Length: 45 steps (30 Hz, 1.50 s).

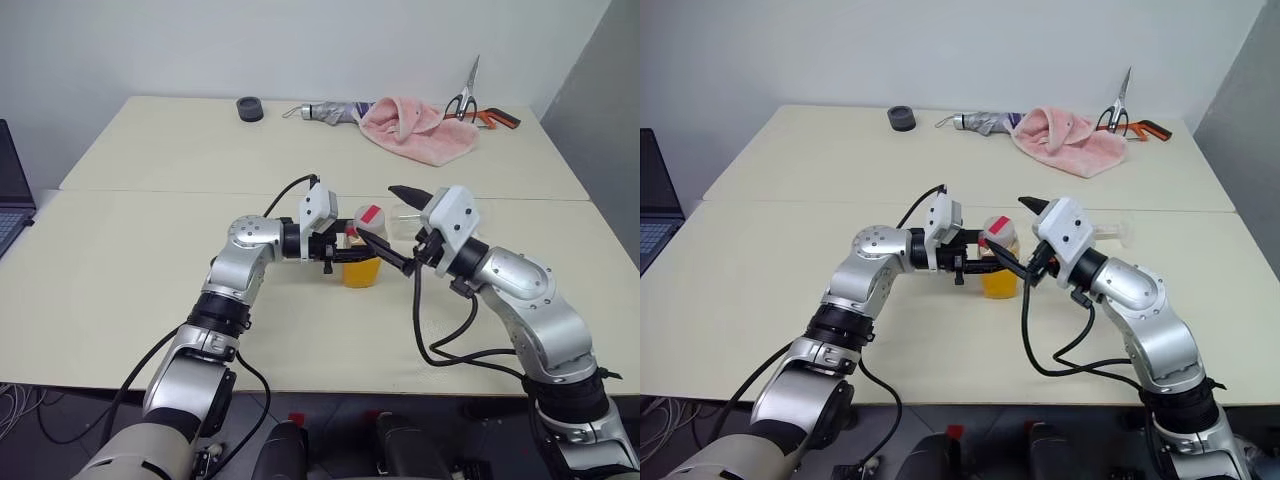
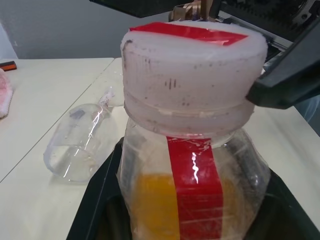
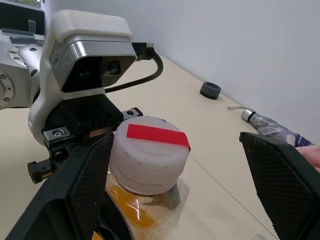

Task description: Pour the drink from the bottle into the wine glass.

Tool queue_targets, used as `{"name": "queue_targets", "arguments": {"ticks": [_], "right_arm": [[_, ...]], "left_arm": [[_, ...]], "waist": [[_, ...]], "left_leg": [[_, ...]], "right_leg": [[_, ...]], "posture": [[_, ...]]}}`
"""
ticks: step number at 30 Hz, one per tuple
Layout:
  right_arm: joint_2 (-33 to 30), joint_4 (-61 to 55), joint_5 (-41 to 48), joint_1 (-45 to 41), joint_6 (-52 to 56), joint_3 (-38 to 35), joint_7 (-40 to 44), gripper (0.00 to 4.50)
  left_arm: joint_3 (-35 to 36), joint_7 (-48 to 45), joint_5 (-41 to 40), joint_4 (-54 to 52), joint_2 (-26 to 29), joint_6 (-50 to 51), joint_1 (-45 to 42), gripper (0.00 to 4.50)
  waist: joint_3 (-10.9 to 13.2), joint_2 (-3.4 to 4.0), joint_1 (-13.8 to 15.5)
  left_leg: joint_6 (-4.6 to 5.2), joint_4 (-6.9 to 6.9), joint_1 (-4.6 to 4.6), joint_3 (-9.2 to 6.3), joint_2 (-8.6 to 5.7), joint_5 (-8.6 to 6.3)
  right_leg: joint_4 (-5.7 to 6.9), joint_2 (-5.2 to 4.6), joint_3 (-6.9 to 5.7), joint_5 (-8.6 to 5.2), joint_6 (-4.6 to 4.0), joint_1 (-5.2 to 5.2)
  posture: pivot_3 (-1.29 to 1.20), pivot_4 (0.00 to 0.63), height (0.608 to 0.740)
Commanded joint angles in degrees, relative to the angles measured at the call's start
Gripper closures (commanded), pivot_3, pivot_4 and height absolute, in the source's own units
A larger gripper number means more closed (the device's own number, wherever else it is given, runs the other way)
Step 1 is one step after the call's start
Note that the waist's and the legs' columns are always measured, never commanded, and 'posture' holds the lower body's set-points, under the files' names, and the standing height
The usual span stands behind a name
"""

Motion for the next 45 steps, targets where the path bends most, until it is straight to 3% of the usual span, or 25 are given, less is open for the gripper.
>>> {"name": "queue_targets", "arguments": {"ticks": [1, 21, 31, 45], "right_arm": [[-1.0, -0.9, -0.3, 0.2, 0.6, -5.0, -2.2, 0.24], [-2.8, -7.4, 8.3, 1.3, 5.5, -4.8, 1.9, 0.24], [-0.6, -4.4, 2.7, -2.3, 3.2, 1.3, 0.3, 0.24], [2.4, -0.9, -0.1, -3.2, 1.0, 0.5, -1.3, 0.24]], "left_arm": [[0.9, -0.5, -0.8, -2.4, 0.5, -1.2, -0.5, 2.65], [0.9, -0.6, -0.8, -2.2, 1.0, -1.4, -0.4, 2.65], [0.8, -0.7, -0.8, -2.3, 1.1, -1.3, -0.4, 2.65], [0.8, -1.3, -0.9, -2.7, 1.3, -1.0, -0.2, 2.65]], "waist": [[0.0, 0.00, 0.0], [0.0, 0.00, 0.0], [0.0, 0.00, 0.0], [0.0, 0.00, 0.0]], "left_leg": [[0.00, 0.00, 0.00, 0.00, 0.00, 0.00], [0.00, 0.00, 0.00, 0.00, 0.00, 0.00], [0.00, 0.01, 0.00, -0.01, 0.00, 0.00], [0.00, 0.01, 0.00, -0.01, 0.00, 0.00]], "right_leg": [[0.00, 0.00, 0.00, 0.00, 0.00, 0.00], [0.00, 0.00, 0.00, 0.00, 0.00, 0.00], [0.01, 0.01, -0.01, 0.00, 0.00, 0.00], [0.01, 0.00, -0.01, 0.00, 0.00, 0.00]], "posture": [[0.00, 0.150, 0.740], [0.00, 0.150, 0.740], [0.00, 0.150, 0.740], [0.00, 0.150, 0.740]]}}
